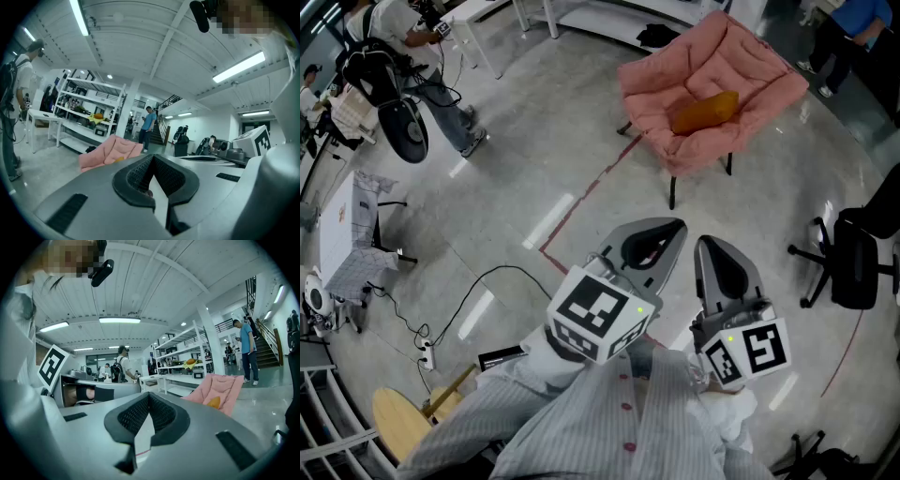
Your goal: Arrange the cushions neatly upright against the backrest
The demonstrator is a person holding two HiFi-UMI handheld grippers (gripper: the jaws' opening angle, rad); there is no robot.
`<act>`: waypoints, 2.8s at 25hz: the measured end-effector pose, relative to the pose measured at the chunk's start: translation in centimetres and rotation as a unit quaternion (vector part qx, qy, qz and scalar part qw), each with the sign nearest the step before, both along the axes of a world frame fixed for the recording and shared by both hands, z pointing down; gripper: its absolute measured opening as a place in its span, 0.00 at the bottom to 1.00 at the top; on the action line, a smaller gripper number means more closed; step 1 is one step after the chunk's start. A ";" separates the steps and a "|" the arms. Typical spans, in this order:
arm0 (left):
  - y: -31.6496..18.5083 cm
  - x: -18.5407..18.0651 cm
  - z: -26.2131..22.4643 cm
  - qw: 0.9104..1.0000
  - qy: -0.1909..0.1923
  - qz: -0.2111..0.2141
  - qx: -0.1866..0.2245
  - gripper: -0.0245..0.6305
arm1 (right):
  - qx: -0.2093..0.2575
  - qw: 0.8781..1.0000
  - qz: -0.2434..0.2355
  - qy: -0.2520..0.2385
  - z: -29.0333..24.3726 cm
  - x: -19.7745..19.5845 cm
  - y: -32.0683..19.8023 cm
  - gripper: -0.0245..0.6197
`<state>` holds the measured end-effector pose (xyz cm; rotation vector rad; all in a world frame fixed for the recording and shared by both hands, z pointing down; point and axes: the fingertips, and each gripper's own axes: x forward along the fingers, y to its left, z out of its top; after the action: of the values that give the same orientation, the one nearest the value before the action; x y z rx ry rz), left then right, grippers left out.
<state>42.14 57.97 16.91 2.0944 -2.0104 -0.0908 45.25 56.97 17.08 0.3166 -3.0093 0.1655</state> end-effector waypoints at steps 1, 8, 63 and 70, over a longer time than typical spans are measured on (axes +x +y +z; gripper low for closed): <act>0.1 0.0 -0.1 1.000 0.000 -0.001 0.001 0.05 | -0.001 1.000 -0.001 -0.001 0.0 0.1 0.1 0.06; 0.3 0.5 -0.3 1.000 -0.007 -0.010 0.005 0.05 | -0.001 1.000 -0.005 -0.010 0.0 0.9 0.1 0.06; -21.7 -37.7 3.8 1.000 0.007 0.006 -0.027 0.05 | -0.050 0.994 0.088 0.032 4.7 -31.0 -24.0 0.06; -29.9 -42.7 2.7 1.000 -0.006 -0.003 -0.015 0.05 | -0.039 0.996 0.078 0.032 4.5 -35.9 -32.7 0.06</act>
<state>-0.51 28.05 19.64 2.0755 -2.0109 -0.0488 9.34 24.30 21.58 0.5390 -2.9059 0.2793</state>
